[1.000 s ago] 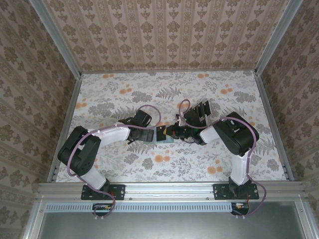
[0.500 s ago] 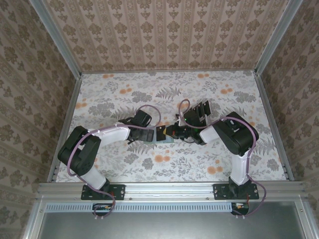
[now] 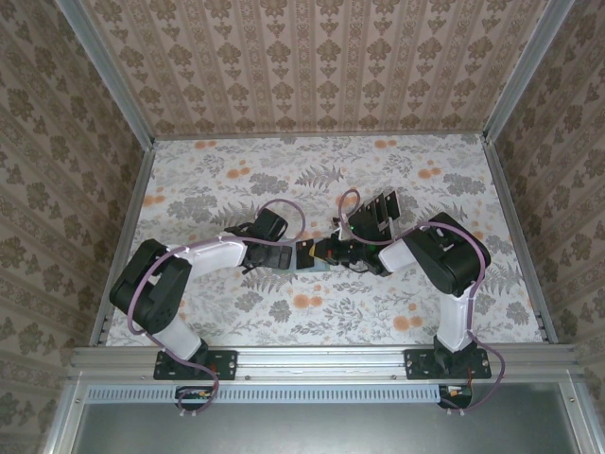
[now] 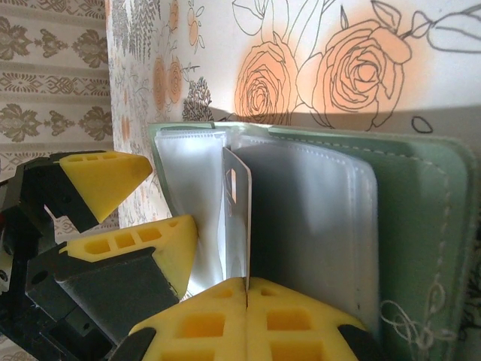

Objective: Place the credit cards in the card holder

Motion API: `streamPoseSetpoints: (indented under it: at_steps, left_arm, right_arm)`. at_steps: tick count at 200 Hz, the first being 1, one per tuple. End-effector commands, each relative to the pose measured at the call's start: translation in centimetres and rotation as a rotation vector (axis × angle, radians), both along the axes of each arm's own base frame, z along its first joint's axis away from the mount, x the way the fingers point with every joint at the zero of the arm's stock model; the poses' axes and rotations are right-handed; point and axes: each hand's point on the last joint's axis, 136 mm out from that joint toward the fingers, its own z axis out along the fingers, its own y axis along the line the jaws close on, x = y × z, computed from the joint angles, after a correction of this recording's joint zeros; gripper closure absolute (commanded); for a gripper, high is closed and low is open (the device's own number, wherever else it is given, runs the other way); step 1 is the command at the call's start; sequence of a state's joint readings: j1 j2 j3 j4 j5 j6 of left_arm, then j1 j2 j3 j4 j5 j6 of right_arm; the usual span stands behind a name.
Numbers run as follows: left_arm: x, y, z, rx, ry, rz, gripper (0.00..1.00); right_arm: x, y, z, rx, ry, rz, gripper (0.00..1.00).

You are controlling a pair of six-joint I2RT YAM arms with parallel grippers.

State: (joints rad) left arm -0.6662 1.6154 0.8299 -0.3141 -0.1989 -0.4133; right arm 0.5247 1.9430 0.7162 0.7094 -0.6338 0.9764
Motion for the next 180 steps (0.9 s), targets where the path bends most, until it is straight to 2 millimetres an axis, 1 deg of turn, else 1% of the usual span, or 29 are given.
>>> streamPoseSetpoints:
  at_steps: [1, 22, 112, 157, 180]
  left_arm:
    - [-2.1, 3.1, -2.7, 0.135, 0.096, 0.012, 0.00]
    - [-2.1, 3.1, -2.8, 0.134, 0.099, 0.011, 0.00]
    - [-2.2, 3.1, -2.9, 0.131, 0.102, 0.010, 0.00]
    - [-2.3, 3.0, -3.1, 0.128, 0.105, 0.010, 0.00]
    - [-2.3, 2.9, -3.0, 0.127, 0.106, 0.008, 0.00]
  right_arm:
    - [-2.1, -0.6, -2.2, -0.046, 0.086, 0.019, 1.00]
    - [-2.0, -0.4, -2.1, -0.044, 0.084, 0.021, 1.00]
    - [-0.3, 0.5, -1.4, -0.032, 0.059, -0.003, 1.00]
    - [-0.3, 1.3, -1.2, -0.017, 0.058, 0.009, 1.00]
    - [-0.3, 1.4, -1.3, -0.021, 0.060, 0.010, 1.00]
